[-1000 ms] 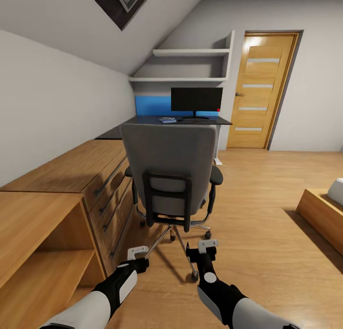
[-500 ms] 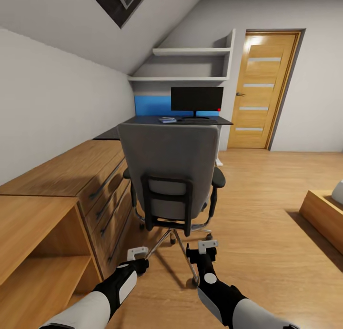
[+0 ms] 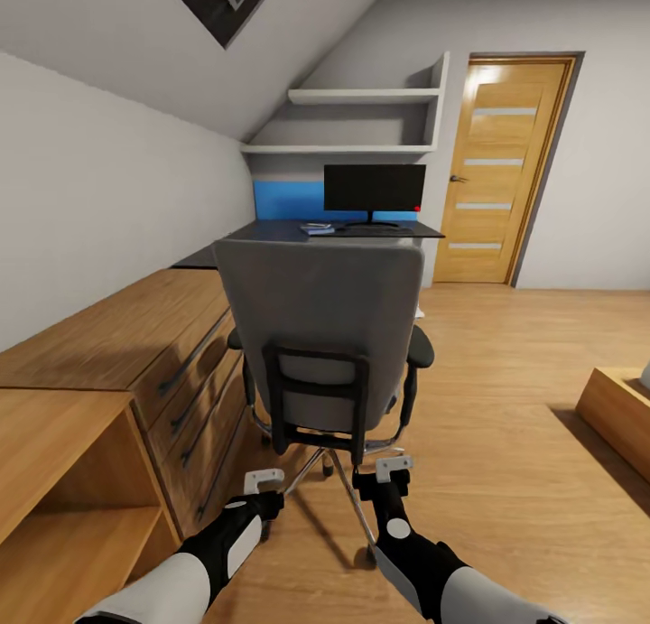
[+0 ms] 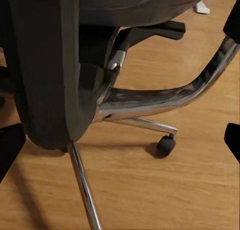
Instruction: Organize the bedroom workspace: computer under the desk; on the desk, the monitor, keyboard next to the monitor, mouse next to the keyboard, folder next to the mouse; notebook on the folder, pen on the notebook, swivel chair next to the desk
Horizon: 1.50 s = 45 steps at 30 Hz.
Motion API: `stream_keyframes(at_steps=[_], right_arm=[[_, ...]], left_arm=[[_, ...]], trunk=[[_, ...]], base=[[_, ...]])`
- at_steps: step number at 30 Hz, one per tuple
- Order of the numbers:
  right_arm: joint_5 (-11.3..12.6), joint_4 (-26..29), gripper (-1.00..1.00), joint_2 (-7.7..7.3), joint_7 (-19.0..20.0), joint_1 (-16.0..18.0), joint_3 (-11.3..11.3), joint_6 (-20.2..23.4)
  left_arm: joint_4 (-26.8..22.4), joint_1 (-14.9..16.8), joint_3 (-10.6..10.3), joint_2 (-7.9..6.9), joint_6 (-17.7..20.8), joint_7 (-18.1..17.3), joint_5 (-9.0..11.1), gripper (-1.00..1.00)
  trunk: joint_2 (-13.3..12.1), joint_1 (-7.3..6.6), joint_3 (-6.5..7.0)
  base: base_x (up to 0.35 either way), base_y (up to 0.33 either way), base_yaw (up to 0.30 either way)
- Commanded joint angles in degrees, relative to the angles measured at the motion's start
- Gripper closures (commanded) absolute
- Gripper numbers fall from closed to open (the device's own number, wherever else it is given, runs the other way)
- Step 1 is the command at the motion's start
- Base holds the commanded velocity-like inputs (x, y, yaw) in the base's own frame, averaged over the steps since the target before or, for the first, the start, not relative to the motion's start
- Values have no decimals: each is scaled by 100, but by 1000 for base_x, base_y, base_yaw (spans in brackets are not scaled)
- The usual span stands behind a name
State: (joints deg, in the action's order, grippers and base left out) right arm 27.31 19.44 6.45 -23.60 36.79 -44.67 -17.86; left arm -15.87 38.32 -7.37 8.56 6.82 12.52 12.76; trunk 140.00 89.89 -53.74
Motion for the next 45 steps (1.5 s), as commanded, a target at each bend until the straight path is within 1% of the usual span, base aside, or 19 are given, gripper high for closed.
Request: stream_keyframes(at_steps=[1,9,10,11,12,19,22,23,26,29,37,45], right_arm=[[64,-5,-100,-3,-30,11,-28,-42],[72,-14,-100,-11,-30,13,-17,-42],[72,-17,-100,-11,-30,13,-16,-42],[73,-19,-100,-15,-27,13,-9,-42],[73,-19,-100,-18,-28,13,-6,-42],[109,-28,-100,-44,-30,12,15,-48],[117,-32,-100,-53,-30,13,20,-47],[117,-35,-100,-55,-30,12,20,-44],[117,-36,-100,-56,-30,13,20,-44],[117,-34,-100,-56,-30,11,25,-44],[117,-32,-100,-56,-30,12,21,-42],[113,-37,-100,-56,-30,12,21,-48]], left_arm=[[-13,0,-54,-3,31,40,51,-100],[-13,0,-63,-3,20,40,51,-100],[-13,0,-63,-3,-25,40,51,-100],[-8,0,-69,-3,-200,40,53,-100],[-6,0,-70,-3,-269,40,54,-100],[-4,0,-79,-3,-352,48,52,-100],[4,0,-81,-3,-499,42,51,-100],[86,0,-87,-3,-547,46,37,-100],[129,0,-108,-3,-562,48,-25,-100],[141,0,-114,-3,-566,49,-47,-100],[145,0,-116,-3,-567,49,-54,-100],[147,0,-116,-3,-567,47,-54,-100]], trunk=[[2,2,-5],[2,2,-5],[2,2,-5],[2,2,-5],[2,2,-5],[2,2,22],[2,2,34],[2,2,37],[2,2,47],[2,2,55],[2,2,65],[2,2,65]], base=[[295,-31,0],[313,-108,0],[317,-154,0],[317,-161,0],[317,-162,0],[317,-147,-107],[317,-84,-137],[317,-81,-136],[317,-81,-135],[317,-81,-128],[317,-82,-92],[317,-118,-14]])
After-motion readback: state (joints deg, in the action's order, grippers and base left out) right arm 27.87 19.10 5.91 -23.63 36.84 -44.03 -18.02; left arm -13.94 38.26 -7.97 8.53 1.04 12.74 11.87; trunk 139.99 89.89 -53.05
